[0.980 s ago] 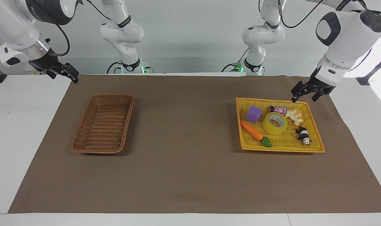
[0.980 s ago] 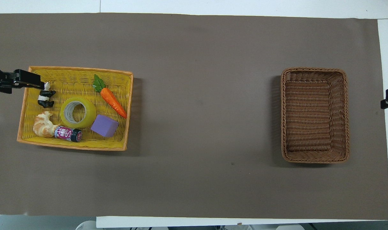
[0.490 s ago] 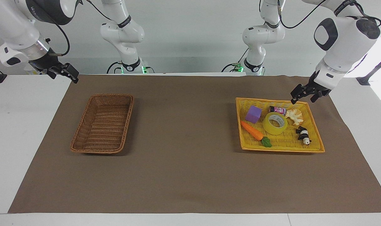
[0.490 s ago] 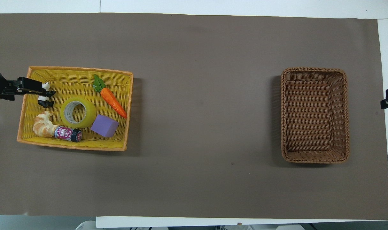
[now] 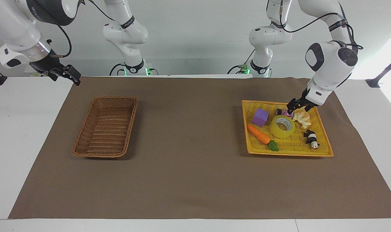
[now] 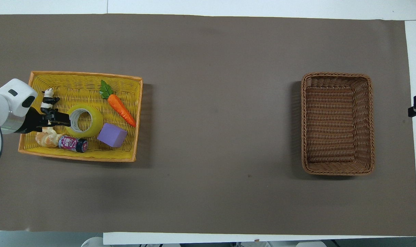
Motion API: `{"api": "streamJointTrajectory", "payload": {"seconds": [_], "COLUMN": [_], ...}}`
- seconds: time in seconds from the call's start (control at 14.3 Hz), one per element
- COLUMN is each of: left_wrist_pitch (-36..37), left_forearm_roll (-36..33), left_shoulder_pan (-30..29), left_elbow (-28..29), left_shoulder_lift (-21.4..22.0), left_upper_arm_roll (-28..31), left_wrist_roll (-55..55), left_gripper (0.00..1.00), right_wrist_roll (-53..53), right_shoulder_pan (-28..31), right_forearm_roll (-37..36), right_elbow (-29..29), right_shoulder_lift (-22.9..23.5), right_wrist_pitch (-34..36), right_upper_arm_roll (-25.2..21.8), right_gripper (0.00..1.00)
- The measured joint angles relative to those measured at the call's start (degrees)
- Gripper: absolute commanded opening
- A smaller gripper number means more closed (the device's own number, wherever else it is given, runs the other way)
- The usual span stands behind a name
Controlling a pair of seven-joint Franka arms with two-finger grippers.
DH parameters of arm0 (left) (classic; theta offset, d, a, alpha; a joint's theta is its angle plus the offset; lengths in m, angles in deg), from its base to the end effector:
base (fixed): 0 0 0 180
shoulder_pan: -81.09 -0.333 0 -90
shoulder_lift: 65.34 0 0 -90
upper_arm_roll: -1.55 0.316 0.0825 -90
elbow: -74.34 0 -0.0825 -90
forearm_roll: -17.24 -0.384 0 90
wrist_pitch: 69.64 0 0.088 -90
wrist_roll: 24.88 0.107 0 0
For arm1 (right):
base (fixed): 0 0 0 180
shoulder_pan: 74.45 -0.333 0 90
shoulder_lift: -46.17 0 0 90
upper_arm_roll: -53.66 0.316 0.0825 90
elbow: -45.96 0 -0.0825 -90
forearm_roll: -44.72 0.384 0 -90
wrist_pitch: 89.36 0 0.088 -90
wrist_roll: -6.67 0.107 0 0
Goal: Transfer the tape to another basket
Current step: 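Lower the left gripper onto the tape roll rim and close it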
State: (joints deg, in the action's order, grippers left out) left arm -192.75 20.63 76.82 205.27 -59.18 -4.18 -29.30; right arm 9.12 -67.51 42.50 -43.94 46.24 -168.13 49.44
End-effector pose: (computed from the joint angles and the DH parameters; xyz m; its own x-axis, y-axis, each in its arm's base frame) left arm 0.4953 -0.0155 0.3951 0.9959 0.0847 -0.0328 0.0859 -0.9957 0.0354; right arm 0.5214 -0.1077 0.6096 0.9518 -0.2390 -0.1922 -0.2343 -0.9710 0.0471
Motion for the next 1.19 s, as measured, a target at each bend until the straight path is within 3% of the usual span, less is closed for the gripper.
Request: {"api": "streamJointTrajectory", "payload": {"seconds": [0.7, 1.19], "left_wrist_pitch": [-9.1, -11.1], "left_forearm_roll": [0.0, 0.0], "left_shoulder_pan": [0.0, 0.0], "left_elbow": [2.2, 2.2], "left_shoulder_lift": [-4.0, -6.0], "left_upper_arm_roll": [0.0, 0.0], "left_wrist_roll": [-1.3, -1.3], "left_gripper": [0.99, 0.95], "right_wrist_roll": [0.0, 0.0], "right_shoulder_pan": [0.0, 0.0], "right_forearm_roll": [0.0, 0.0], "right_elbow": [0.0, 0.0], "right_shoulder_lift": [0.0, 0.0], "right_wrist_pitch": [0.0, 0.0], "right_upper_arm_roll": [0.0, 0.0], "right_gripper": [1.00, 1.00]}}
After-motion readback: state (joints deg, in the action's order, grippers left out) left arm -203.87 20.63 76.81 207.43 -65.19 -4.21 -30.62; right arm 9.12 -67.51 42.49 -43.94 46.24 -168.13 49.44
